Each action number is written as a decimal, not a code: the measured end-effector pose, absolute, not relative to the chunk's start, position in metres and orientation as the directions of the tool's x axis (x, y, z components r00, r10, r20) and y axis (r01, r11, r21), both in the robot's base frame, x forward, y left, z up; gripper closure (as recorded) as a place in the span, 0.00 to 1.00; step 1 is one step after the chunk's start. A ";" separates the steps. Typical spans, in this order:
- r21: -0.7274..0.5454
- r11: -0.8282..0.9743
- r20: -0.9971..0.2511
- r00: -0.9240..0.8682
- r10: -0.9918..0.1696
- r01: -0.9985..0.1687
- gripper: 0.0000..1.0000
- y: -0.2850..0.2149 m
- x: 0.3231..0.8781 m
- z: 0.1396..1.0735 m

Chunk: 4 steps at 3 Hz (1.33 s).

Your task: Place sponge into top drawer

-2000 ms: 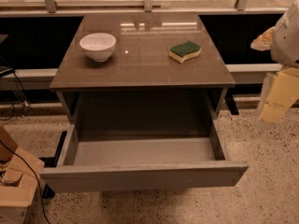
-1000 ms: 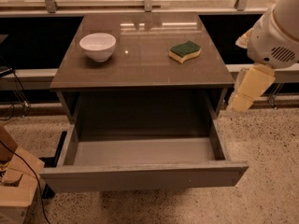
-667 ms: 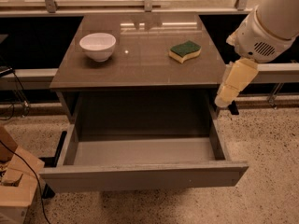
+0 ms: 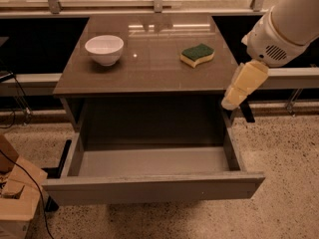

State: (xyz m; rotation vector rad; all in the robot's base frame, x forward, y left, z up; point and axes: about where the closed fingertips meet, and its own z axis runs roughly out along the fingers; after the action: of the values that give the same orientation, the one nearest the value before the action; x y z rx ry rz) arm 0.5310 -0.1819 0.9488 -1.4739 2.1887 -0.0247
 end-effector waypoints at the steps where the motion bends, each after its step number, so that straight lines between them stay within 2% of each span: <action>1: -0.289 0.466 -0.498 -0.284 -0.819 -0.836 0.00 -0.173 0.567 0.945; 2: -0.236 0.466 -0.618 -0.238 -0.749 -0.853 0.00 -0.163 0.623 0.925; 3: -0.186 0.531 -0.695 -0.271 -0.666 -0.827 0.00 -0.160 0.667 0.913; 4: -0.183 0.532 -0.697 -0.273 -0.663 -0.827 0.00 -0.160 0.670 0.911</action>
Offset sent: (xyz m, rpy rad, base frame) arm 0.1341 0.0243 -0.0356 0.3809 -0.0857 0.0647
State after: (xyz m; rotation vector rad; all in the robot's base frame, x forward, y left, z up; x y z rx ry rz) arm 0.6698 -0.1597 0.9107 -1.2050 2.0216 0.2784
